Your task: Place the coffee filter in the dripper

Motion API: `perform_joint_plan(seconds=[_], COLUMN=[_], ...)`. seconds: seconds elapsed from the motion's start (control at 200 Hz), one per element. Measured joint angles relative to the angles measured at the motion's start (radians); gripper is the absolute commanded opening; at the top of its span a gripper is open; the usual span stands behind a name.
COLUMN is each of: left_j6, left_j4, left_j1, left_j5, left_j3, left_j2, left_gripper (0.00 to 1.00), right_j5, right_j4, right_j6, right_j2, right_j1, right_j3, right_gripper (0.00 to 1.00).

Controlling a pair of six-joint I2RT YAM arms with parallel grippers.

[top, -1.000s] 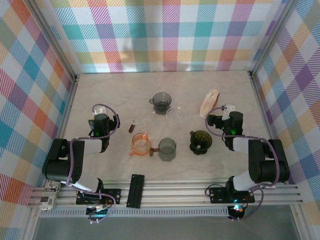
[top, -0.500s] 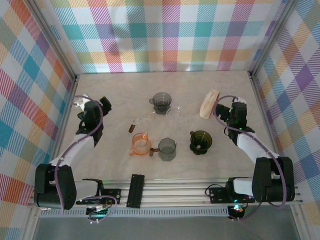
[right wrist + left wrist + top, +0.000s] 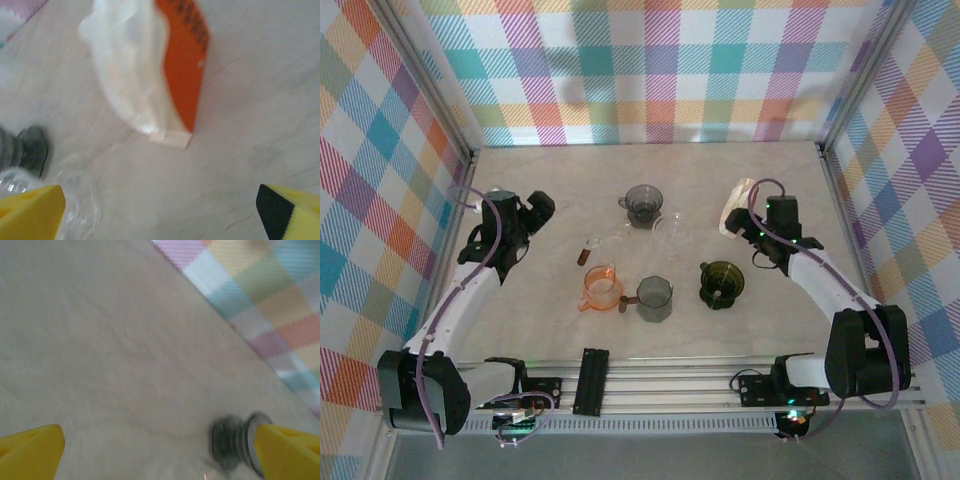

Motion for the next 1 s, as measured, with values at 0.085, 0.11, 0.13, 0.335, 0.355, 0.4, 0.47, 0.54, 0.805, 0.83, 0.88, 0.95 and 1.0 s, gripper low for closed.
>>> perform_joint_plan(seconds=[0.085,0.11,0.13,0.335,0.355,0.4,0.47,0.54,0.805,0.83,0.88,0.95,1.0], left_j6=[0.001,0.002,-0.001,-0.023,-0.025,-0.029,-0.033,-0.032,-0.028,-0.027,-0.024,-0.014,0.000], left_j4=[-0.082,-0.098,-0.105,-0.169,-0.172,-0.182,-0.195,-0.194,-0.187,-0.187,-0.188,-0.198,-0.212], left_j1=[-0.052,-0.070,-0.084,-0.193,-0.196,-0.201,-0.205,-0.215,-0.289,-0.299,-0.324,-0.359,-0.378], left_j5=[0.033,0.042,0.046,0.085,0.086,0.094,0.103,0.112,0.102,0.096,0.079,0.054,0.034], left_j3=[-0.004,-0.011,-0.022,-0.183,-0.192,-0.211,-0.226,-0.232,-0.235,-0.235,-0.235,-0.233,-0.226], left_j2=[-0.038,-0.055,-0.071,-0.222,-0.226,-0.235,-0.246,-0.256,-0.204,-0.195,-0.174,-0.144,-0.119], left_gripper=[0.95,0.96,0.96,0.96,0.96,0.96,0.94,0.93,0.87,0.87,0.86,0.82,0.79], right_j5=[0.004,0.008,0.012,0.057,0.060,0.061,0.060,0.059,0.060,0.060,0.061,0.066,0.070], right_j4=[-0.066,-0.084,-0.099,-0.229,-0.238,-0.264,-0.288,-0.306,-0.325,-0.325,-0.325,-0.325,-0.327], right_j6=[-0.013,-0.014,-0.014,-0.014,-0.013,-0.010,-0.006,-0.006,-0.002,-0.002,-0.002,-0.002,-0.002], right_j2=[-0.039,-0.052,-0.063,-0.126,-0.126,-0.126,-0.127,-0.131,-0.134,-0.134,-0.134,-0.134,-0.134], right_j1=[0.050,0.057,0.062,0.111,0.116,0.129,0.140,0.151,0.169,0.169,0.169,0.170,0.171], right_j3=[0.000,0.000,0.000,-0.014,-0.017,-0.028,-0.052,-0.083,-0.128,-0.128,-0.128,-0.128,-0.128], right_gripper=[0.99,0.99,0.99,0.93,0.91,0.88,0.85,0.85,0.86,0.86,0.87,0.87,0.88])
